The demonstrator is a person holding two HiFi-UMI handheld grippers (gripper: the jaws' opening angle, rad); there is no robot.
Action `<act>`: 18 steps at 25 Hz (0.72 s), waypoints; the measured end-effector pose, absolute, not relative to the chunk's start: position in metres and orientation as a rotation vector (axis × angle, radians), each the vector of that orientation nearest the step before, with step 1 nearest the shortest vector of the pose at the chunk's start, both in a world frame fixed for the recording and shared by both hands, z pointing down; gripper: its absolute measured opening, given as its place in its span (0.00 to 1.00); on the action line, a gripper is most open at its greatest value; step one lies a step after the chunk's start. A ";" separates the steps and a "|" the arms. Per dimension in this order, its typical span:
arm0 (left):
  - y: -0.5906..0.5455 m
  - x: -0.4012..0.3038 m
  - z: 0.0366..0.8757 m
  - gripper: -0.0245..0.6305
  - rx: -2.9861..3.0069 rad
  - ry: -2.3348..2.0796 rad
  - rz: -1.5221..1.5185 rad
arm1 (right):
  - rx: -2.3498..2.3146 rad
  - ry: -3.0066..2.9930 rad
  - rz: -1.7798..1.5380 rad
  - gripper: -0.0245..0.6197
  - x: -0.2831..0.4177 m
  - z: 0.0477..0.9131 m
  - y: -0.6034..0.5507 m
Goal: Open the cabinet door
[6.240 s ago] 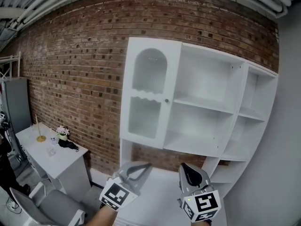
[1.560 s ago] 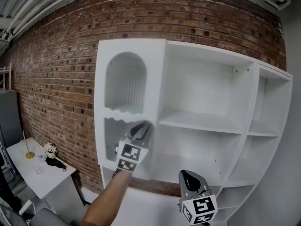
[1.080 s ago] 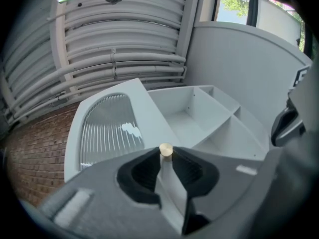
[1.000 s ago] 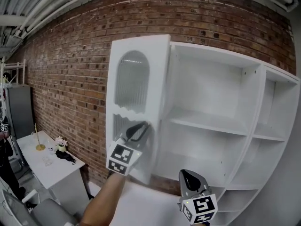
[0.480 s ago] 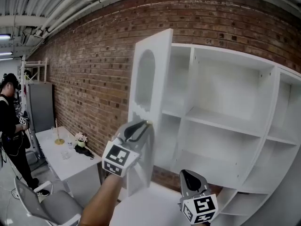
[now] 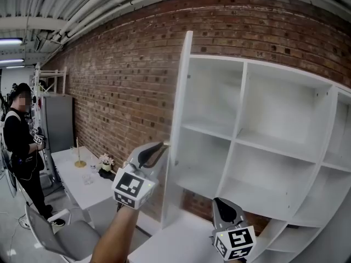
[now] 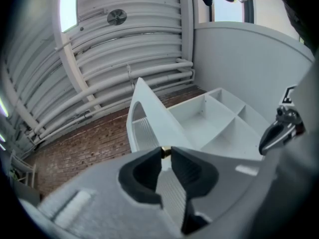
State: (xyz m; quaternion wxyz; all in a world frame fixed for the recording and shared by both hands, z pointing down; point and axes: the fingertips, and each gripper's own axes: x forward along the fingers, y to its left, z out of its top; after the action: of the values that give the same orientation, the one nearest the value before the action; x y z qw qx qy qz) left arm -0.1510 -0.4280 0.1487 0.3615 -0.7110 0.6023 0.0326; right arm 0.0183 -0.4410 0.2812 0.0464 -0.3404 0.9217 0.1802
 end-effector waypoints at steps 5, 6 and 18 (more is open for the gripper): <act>-0.417 -0.189 0.149 0.13 -1.816 1.583 0.061 | -1.004 2.840 0.553 0.05 -0.018 0.281 -0.423; -0.415 -0.196 0.149 0.13 -1.816 1.585 0.055 | -1.000 2.845 0.555 0.05 -0.025 0.283 -0.419; -0.381 -0.276 0.156 0.04 -1.803 1.682 0.068 | -0.979 2.858 0.562 0.05 -0.078 0.282 -0.381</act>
State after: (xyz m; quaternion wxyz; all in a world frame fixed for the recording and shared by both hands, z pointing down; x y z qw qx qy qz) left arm -0.2759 -0.3807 0.1559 0.3310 -0.6896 0.6436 0.0260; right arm -0.0778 -0.3815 0.2824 0.0344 -0.3183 0.9296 0.1827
